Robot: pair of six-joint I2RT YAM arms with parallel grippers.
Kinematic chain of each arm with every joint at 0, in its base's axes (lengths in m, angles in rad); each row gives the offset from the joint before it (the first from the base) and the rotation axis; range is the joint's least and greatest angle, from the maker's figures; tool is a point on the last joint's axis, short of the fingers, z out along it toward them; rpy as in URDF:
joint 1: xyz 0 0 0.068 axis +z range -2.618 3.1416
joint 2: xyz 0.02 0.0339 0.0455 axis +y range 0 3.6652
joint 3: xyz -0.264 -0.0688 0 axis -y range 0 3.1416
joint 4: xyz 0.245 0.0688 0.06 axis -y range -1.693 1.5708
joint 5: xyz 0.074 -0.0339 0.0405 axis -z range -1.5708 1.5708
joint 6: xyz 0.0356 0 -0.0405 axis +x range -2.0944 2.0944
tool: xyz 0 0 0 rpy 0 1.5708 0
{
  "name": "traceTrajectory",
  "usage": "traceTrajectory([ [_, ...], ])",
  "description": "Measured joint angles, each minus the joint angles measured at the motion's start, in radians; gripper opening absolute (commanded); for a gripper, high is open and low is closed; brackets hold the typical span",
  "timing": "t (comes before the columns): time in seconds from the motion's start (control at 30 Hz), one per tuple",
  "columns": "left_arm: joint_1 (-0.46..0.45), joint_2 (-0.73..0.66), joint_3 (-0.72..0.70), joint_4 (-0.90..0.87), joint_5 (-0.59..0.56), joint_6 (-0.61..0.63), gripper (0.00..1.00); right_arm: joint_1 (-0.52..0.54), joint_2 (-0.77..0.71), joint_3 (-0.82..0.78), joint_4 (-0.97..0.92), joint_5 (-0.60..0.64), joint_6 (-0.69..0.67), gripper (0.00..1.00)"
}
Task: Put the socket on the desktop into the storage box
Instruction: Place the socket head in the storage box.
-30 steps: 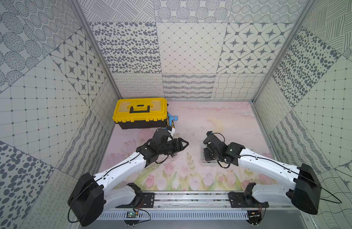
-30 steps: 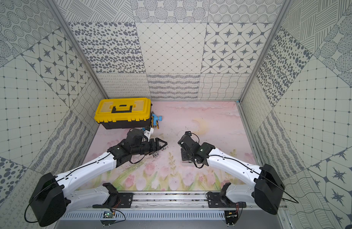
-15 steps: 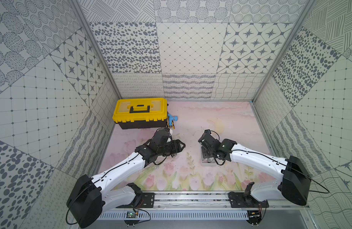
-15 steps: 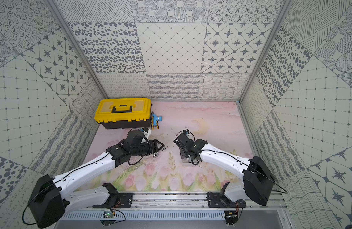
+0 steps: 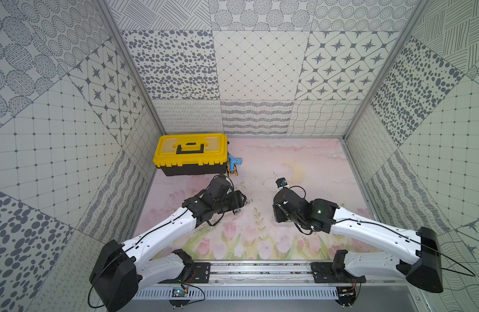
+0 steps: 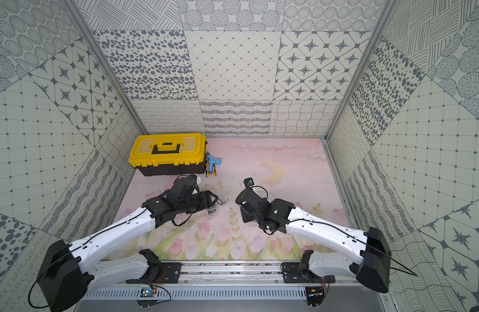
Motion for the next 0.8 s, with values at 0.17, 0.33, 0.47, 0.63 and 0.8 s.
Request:
traceTrajectory([
  [0.17,0.005,0.002,-0.001,-0.039,-0.055,0.004,0.7,0.0,-0.078,-0.036,0.039,-0.021,0.002,0.25],
  [0.33,0.006,0.029,-0.001,-0.079,-0.099,0.004,0.66,0.0,-0.078,-0.048,0.065,-0.047,0.008,0.24],
  [0.47,0.006,0.053,-0.001,-0.101,-0.11,0.004,0.64,0.0,-0.078,-0.064,0.09,-0.078,0.023,0.27],
  [0.63,0.006,0.071,-0.005,-0.108,-0.111,0.003,0.63,0.0,-0.035,-0.061,0.126,-0.119,0.029,0.31],
  [0.8,0.006,0.07,-0.021,-0.111,-0.111,0.0,0.6,-0.007,0.134,0.019,0.13,-0.146,0.021,0.31],
])
